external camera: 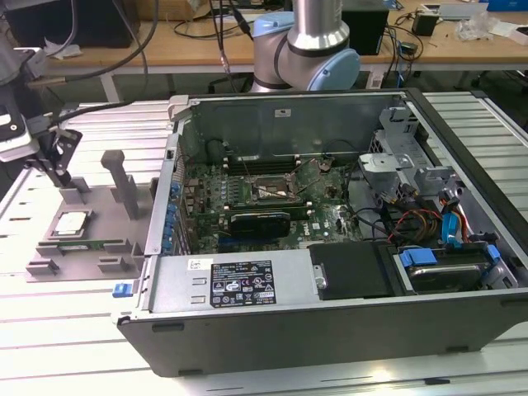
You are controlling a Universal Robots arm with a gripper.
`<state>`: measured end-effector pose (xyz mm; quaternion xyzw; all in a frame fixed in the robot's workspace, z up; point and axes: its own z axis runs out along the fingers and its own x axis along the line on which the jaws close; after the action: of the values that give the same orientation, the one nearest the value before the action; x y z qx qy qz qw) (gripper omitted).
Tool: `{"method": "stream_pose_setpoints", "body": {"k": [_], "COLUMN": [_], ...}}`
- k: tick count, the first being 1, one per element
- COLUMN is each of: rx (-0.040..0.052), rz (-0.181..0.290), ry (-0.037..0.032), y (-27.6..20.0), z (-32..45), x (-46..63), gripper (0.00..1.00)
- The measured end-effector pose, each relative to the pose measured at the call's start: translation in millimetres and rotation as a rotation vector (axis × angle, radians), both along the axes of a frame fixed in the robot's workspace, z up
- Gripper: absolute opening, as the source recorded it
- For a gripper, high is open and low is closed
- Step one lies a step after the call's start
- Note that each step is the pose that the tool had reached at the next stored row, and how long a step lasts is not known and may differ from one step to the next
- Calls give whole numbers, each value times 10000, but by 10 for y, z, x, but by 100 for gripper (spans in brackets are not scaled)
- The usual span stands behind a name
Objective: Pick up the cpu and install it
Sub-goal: 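Pick up the cpu and move it towards the insertion slot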
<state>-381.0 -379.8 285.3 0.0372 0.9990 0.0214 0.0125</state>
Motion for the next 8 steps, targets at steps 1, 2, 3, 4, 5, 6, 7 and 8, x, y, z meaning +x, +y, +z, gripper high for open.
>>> {"method": "stream_pose_setpoints", "body": {"k": [1,2,3,4,5,6,7,8], "rx": [0,-1,0,0,0,0,0,0], "rz": [0,0,0,0,-1,-1,0,0], "ry": [0,0,0,0,0,0,-1,0], "y": [-1,-2,-3,-4,-4,-4,-4,-4], "z": [-26,-39,-52,-75,-93,-122,-160,-204], "x": [-3,-5,-8,-14,-19,-27,-42,-58], "gripper": [11,11,11,11,11,11,11,11]}}
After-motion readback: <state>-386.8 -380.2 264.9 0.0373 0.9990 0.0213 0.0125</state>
